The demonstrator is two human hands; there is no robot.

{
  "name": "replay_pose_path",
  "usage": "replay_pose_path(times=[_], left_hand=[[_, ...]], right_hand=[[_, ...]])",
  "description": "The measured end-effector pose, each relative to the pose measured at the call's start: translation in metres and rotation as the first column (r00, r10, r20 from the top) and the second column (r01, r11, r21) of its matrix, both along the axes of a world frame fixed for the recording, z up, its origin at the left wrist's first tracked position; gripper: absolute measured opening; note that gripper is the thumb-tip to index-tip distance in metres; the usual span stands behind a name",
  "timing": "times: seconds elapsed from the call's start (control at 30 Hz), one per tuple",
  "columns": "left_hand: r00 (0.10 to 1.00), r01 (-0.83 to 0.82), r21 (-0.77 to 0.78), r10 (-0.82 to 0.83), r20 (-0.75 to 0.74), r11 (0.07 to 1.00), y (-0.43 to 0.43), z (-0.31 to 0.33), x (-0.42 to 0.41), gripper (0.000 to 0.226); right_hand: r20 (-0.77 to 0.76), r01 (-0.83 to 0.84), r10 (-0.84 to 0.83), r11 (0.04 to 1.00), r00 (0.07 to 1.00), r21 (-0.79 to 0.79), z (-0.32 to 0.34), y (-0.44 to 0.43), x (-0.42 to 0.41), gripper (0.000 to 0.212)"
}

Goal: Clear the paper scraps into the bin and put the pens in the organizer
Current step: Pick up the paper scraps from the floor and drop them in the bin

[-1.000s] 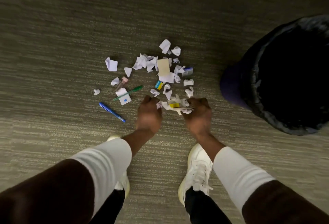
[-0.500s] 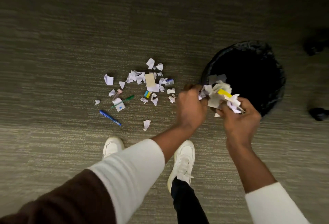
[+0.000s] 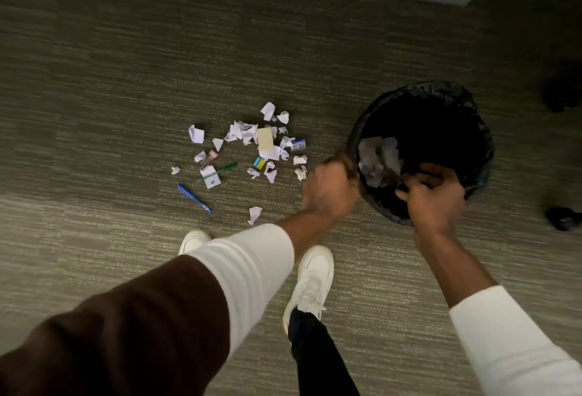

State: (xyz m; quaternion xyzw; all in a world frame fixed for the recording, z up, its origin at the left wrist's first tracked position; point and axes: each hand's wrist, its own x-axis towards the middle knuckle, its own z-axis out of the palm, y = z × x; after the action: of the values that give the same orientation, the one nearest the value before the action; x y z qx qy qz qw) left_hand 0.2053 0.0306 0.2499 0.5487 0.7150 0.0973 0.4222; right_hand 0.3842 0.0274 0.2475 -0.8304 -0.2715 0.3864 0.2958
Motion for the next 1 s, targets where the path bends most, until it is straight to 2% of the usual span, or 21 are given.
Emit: replay_pose_path(times=[0.03,0.17,0.3,0.47,0.63,0.87,1.0], left_hand=[[1.000,-0.008,-0.027,0.007,-0.013,1.000,-0.006,-0.005,-0.008,0.013],[0.998,-0.013,-0.110,0.006,-0.062,0.994,-0.038,-0.026,-0.049,0.006],[0.989,0.016,-0.247,-0.052,-0.142,0.969,-0.068,-0.047,-0.100,0.008],[0.978,0.046,-0.403,-0.124,-0.169,0.914,-0.080,-0.063,-0.164,0.027],[0.961,0.138,-0.431,-0.226,-0.161,0.892,-0.076,-0.073,-0.222,0.032],[0.919,0.247,-0.428,-0.351,-0.182,0.869,-0.057,-0.089,-0.306,0.032],[0.884,0.272,-0.390,-0.389,-0.261,0.880,-0.045,-0.102,-0.329,0.035]], right_hand=[[-0.007,-0.031,0.031,0.999,0.999,0.028,0.003,-0.002,-0.005,0.026],[0.018,-0.206,0.205,0.975,0.979,0.080,0.004,-0.017,-0.037,0.026],[0.009,-0.363,0.363,0.930,0.932,0.058,-0.012,-0.035,-0.078,0.019],[0.014,-0.545,0.546,0.838,0.838,-0.040,-0.032,-0.042,-0.135,0.025],[0.093,-0.639,0.664,0.742,0.742,-0.202,-0.051,-0.046,-0.174,0.031],[0.036,-0.647,0.763,0.572,0.646,-0.504,-0.072,-0.045,-0.233,0.062],[0.059,-0.678,0.848,0.461,0.527,-0.573,-0.090,-0.040,-0.254,0.082]])
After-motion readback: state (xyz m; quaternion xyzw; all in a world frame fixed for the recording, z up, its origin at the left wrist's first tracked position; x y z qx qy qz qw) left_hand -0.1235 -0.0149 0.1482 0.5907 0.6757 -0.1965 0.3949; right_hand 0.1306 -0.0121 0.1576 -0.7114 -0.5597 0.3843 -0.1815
